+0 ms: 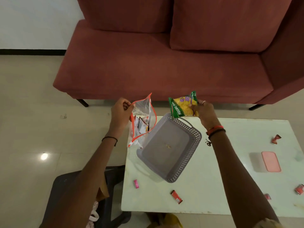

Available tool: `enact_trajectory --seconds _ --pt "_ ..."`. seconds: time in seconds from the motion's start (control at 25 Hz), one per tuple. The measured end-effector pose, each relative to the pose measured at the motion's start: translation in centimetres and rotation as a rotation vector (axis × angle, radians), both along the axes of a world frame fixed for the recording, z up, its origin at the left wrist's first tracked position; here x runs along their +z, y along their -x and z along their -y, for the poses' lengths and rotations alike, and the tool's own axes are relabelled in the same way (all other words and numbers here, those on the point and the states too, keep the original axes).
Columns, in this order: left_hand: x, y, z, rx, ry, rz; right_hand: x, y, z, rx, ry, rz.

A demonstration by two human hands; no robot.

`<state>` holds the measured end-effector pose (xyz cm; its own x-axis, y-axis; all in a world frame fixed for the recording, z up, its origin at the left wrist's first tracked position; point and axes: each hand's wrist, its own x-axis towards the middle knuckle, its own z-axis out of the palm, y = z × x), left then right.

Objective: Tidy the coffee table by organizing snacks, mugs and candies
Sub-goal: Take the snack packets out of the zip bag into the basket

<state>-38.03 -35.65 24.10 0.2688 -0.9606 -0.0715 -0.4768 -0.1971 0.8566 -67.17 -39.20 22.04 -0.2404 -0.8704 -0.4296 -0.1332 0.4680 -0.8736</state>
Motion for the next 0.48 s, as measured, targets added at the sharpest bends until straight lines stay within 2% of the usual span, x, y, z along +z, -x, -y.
enact_trajectory --seconds 0.08,0.16,0.32,0.48 --pt "-0.4 0.0 0.2 0.008 -0.006 0.024 -4.6 -0.1 1.4 0.032 -0.083 -0.294" --pt "-1.2 -0.1 0.6 0.005 0.009 0.027 -9.4 -0.3 2.4 0.134 -0.143 -0.447" --pt "-2.6 -0.3 1.1 0.001 0.062 0.046 -16.8 -1.0 3.7 0.293 -0.155 -0.537" --pt "-3.6 0.1 0.9 -0.012 0.101 0.021 -21.1 -2.0 5.9 0.396 -0.119 -0.596"
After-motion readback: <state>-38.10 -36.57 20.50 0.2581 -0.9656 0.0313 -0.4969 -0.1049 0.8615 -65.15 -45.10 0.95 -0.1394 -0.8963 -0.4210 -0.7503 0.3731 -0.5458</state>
